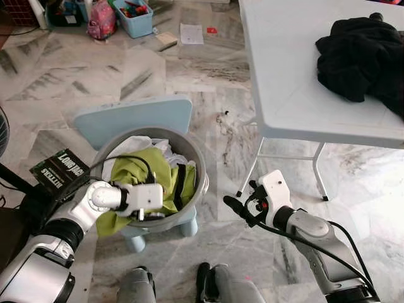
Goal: Hang hanger
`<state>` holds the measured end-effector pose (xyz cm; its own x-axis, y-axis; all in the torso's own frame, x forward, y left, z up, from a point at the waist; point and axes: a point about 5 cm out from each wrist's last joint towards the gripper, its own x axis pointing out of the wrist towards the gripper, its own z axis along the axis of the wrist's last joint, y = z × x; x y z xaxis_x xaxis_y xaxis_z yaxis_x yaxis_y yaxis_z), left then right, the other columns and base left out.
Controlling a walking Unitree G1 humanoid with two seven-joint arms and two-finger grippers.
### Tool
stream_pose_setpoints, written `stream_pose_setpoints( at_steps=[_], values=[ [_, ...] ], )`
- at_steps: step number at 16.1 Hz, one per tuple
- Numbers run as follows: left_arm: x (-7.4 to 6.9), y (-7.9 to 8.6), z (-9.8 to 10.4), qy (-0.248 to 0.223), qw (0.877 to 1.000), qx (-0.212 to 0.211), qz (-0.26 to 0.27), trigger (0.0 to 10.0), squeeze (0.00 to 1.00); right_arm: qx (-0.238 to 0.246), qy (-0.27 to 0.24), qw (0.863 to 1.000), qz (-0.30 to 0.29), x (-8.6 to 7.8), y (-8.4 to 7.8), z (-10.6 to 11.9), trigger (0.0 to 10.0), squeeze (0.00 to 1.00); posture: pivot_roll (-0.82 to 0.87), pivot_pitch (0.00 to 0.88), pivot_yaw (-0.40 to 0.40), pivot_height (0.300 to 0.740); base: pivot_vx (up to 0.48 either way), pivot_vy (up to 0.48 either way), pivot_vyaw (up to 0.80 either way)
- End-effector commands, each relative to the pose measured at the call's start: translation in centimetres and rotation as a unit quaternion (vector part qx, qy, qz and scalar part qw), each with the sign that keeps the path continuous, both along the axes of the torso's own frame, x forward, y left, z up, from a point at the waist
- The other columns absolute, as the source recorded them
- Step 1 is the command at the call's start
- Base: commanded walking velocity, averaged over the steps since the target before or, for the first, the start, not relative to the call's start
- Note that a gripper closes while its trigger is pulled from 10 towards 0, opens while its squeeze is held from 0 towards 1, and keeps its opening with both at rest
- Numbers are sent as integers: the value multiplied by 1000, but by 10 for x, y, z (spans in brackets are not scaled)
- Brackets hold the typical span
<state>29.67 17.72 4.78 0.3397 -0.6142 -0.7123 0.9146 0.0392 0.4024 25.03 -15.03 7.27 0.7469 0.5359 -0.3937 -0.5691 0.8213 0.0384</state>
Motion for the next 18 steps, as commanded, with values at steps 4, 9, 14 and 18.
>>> stream_pose_setpoints(
  at_steps=[4,9,14,18],
  values=[
    [2,2,-4,-19,999,37,-8,10000,541,-2,3,1000,-2,-2,0,1,10000,0,-107,205,-80,740,0,0,0],
    [7,1,-5,-42,997,62,-8,7451,0,-1,4,1000,-3,-4,-1,1,10000,0,-114,216,-78,740,0,0,0],
    [8,0,-6,-51,996,66,-11,0,0,3,8,1000,-5,-7,0,0,10000,0,-117,223,-73,740,0,0,0],
    [9,1,-6,-55,996,68,-10,0,0,5,9,1000,-6,-7,2,0,10000,0,-116,223,-71,740,0,0,0]
  ],
)
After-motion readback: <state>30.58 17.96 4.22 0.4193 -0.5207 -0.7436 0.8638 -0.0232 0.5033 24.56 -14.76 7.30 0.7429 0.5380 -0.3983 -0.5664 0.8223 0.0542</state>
